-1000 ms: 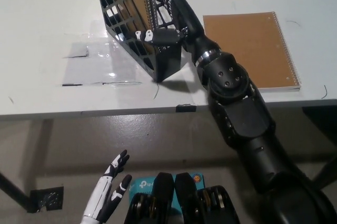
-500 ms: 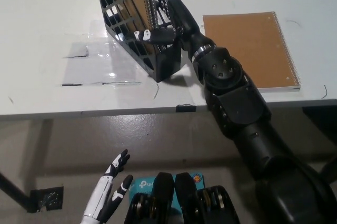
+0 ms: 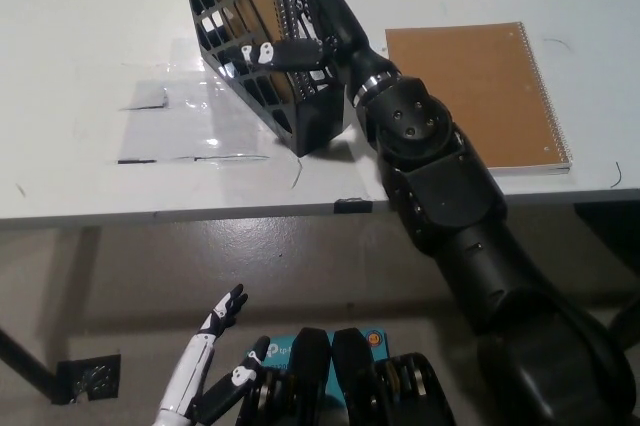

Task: Use the right hand to pick up a book from the book holder on the left side and put it on another book on the right side

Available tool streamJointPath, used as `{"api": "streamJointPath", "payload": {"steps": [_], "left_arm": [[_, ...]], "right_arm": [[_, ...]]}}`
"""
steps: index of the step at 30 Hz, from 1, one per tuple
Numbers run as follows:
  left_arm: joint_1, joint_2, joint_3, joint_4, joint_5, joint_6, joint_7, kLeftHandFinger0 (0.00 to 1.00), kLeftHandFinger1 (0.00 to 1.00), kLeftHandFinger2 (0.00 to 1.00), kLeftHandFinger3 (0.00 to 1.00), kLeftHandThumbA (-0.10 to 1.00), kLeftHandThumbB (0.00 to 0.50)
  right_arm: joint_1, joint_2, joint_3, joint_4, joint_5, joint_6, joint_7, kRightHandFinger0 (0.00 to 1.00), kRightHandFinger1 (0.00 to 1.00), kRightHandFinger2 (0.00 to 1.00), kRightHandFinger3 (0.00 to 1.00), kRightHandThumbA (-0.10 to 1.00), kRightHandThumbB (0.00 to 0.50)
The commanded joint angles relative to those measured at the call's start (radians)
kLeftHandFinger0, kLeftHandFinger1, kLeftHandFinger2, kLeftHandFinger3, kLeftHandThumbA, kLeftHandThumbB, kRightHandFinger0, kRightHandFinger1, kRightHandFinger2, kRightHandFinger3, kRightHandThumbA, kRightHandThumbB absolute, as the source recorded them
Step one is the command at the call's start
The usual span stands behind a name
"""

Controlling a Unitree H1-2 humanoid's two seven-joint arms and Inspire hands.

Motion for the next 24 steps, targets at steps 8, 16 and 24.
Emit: {"api": "streamJointPath", "payload": {"steps": [8, 16, 24], "left_arm": [[0.003, 0.012, -0.006, -0.032, 0.002, 0.004, -0.009, 0.99, 1.0, 1.0, 1.0, 0.63, 0.19], [0.004, 0.013, -0.007, -0.034, 0.001, 0.003, -0.01, 1.0, 1.0, 1.0, 1.0, 0.65, 0.192], [0.005, 0.014, -0.009, -0.034, 0.001, -0.002, -0.01, 1.0, 1.0, 1.0, 1.0, 0.68, 0.187]], "right_arm": [[-0.103, 0.021, -0.014, 0.037, 0.016, -0.041, -0.021, 1.0, 1.0, 1.0, 1.0, 1.0, 0.255], [-0.133, 0.028, -0.023, 0.091, 0.021, -0.045, -0.031, 1.0, 1.0, 1.0, 1.0, 1.0, 0.306], [-0.162, 0.034, -0.043, 0.128, 0.038, -0.052, -0.033, 0.96, 1.0, 1.0, 1.0, 1.0, 0.305]]}}
